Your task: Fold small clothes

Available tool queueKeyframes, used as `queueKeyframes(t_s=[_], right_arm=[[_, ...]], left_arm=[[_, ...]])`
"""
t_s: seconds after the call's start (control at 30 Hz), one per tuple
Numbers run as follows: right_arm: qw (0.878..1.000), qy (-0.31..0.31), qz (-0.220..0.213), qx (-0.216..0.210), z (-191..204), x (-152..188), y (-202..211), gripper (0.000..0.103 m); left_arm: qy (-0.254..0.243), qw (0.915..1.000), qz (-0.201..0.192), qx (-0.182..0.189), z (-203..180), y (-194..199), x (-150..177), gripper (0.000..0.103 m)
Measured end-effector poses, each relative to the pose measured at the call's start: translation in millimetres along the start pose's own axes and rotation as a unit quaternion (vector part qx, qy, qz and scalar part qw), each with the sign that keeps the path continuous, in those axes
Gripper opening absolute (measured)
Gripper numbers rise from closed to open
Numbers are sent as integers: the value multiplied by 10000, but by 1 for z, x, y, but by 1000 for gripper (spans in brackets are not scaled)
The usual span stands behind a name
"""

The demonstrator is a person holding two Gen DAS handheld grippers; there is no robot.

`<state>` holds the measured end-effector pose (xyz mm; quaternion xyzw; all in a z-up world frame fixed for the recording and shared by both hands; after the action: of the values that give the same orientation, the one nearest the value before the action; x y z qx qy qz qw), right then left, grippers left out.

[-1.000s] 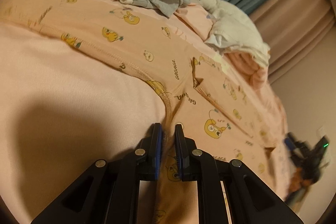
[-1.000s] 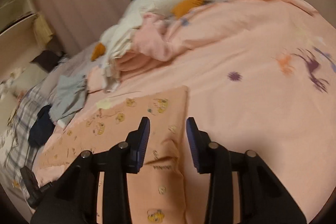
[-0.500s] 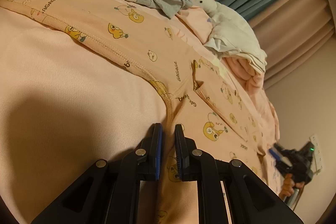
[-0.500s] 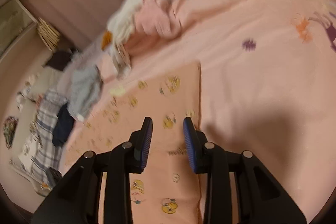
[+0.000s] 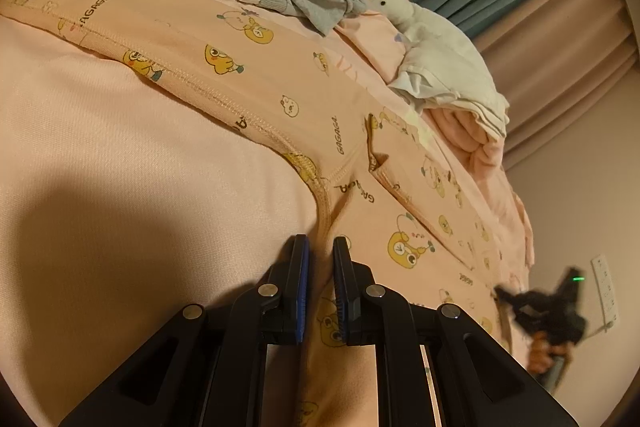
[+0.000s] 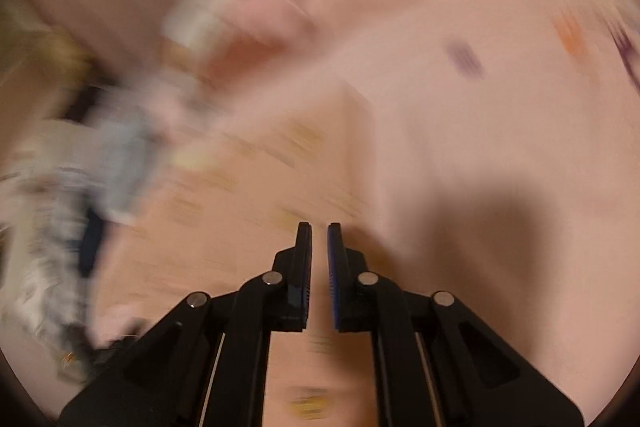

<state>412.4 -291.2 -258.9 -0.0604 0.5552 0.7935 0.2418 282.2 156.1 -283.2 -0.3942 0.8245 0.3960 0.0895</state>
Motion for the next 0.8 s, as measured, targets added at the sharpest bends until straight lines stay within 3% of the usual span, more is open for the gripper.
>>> queueKeyframes(t_s=[0.07,0.1,0.23,0.3,0.37,0.43,0.53,0.6,0.63,0.67,0.7,0.77,0.8], right_arm=[[9997,-147,-87,-202,-6,-2,-5,2],[9994,-128,-124,-299,-6,-3,3,12],[9924,148,-986,-716,12,-10,40,11],[9913,246,-1024,-790,15,-13,33,11],[9947,232,-761,-645,12,-11,6,11],[9991,25,-339,-258,-3,-6,-12,10],[9963,-130,-589,-616,-3,-15,8,12],[9922,-117,-1002,-733,-2,-17,35,21],[9899,-67,-1244,-681,2,-18,48,28],[9885,-23,-1376,-621,3,-18,56,30],[9878,16,-1461,-534,5,-18,61,35],[9889,29,-1445,-356,5,-18,62,43],[9900,-14,-1366,-353,4,-19,59,44]], left_arm=[[2,10000,6,-3,0,-1,0,14],[-7,10000,5,-9,0,-1,0,14],[-13,10000,4,-4,1,0,0,14],[3,10000,-1,25,2,1,0,14],[18,10000,6,30,2,0,-1,14],[68,9999,86,-95,0,2,-3,14],[318,9981,68,-520,-3,19,-14,14],[357,9944,-338,-940,-5,46,-24,14],[273,9927,-633,-985,-7,64,-31,18],[213,9916,-826,-972,-7,78,-36,32],[207,9903,-986,-954,-4,92,-42,39],[417,9846,-1438,-905,12,116,-55,61],[585,9808,-1626,-908,23,124,-63,62]])
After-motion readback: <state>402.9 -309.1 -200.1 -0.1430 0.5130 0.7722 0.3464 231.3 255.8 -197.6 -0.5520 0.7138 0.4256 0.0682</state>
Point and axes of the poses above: each gripper's, at about its wrist camera, not at the fingertips, and y roughly against the way its jaws point, z to its left, x to its underside, the point moved 2 cm from there along -y, roughly the way its jaws point, and after that the axes turned 2 degrees about x, right-handed, at the moved point
